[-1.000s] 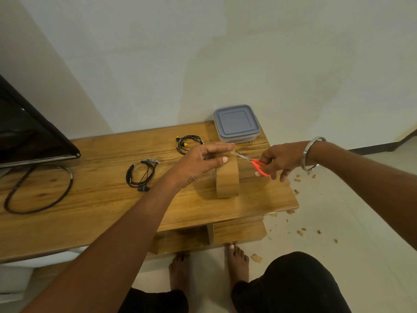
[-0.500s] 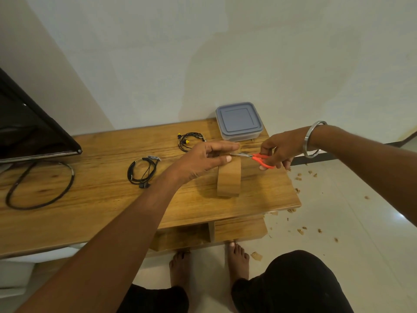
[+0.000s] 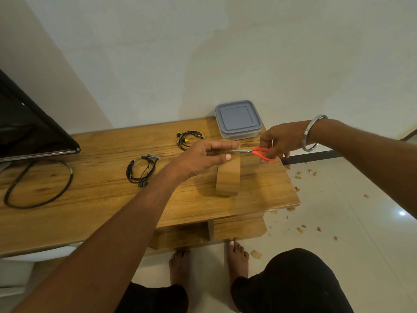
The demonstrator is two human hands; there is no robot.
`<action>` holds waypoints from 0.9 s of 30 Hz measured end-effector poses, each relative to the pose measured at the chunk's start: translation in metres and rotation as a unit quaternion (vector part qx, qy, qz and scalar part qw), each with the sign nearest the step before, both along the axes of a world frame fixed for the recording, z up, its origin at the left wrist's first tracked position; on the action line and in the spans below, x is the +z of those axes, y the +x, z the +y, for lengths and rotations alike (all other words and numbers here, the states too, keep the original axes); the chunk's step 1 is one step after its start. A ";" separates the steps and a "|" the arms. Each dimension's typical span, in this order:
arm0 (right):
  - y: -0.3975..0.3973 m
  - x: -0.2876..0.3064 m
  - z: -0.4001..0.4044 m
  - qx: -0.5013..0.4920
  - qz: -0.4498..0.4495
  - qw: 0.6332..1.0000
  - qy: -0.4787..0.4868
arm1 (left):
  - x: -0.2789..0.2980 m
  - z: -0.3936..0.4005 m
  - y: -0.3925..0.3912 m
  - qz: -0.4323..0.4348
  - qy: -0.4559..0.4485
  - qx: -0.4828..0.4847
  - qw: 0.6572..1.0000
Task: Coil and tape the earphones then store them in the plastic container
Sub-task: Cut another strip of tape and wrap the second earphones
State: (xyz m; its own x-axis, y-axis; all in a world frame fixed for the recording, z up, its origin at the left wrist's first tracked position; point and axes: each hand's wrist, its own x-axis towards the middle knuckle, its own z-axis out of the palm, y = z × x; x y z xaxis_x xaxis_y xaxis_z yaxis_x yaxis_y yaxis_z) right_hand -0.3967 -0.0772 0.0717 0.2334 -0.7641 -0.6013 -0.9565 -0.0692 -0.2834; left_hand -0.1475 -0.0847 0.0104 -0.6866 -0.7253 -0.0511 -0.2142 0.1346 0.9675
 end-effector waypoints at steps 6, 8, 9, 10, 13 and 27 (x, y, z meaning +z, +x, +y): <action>-0.001 -0.006 0.000 0.012 -0.002 0.999 -0.044 | -0.001 -0.002 0.001 -0.006 0.006 0.003 1.000; -0.001 -0.008 -0.001 0.005 -0.011 0.999 -0.039 | -0.001 -0.002 0.001 -0.006 0.009 0.004 1.000; -0.001 -0.009 -0.001 0.000 -0.017 0.999 -0.034 | -0.001 -0.003 0.001 -0.007 0.008 0.004 1.000; -0.001 -0.009 -0.001 -0.004 -0.023 0.999 -0.029 | -0.001 -0.003 0.001 -0.009 0.008 0.005 1.000; 0.001 -0.008 -0.001 -0.001 -0.031 0.999 -0.026 | -0.002 -0.003 0.001 -0.014 0.003 0.006 1.000; 0.012 -0.006 -0.002 0.012 -0.032 0.999 -0.035 | 0.004 0.002 0.000 -0.020 -0.007 0.010 1.000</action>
State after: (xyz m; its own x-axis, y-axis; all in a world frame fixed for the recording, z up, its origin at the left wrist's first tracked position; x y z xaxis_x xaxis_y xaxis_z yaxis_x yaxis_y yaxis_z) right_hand -0.3843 -0.0790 0.0659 0.2882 -0.7978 -0.5295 -0.9344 -0.1134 -0.3377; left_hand -0.1480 -0.0831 0.0148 -0.6690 -0.7403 -0.0670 -0.2550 0.1438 0.9562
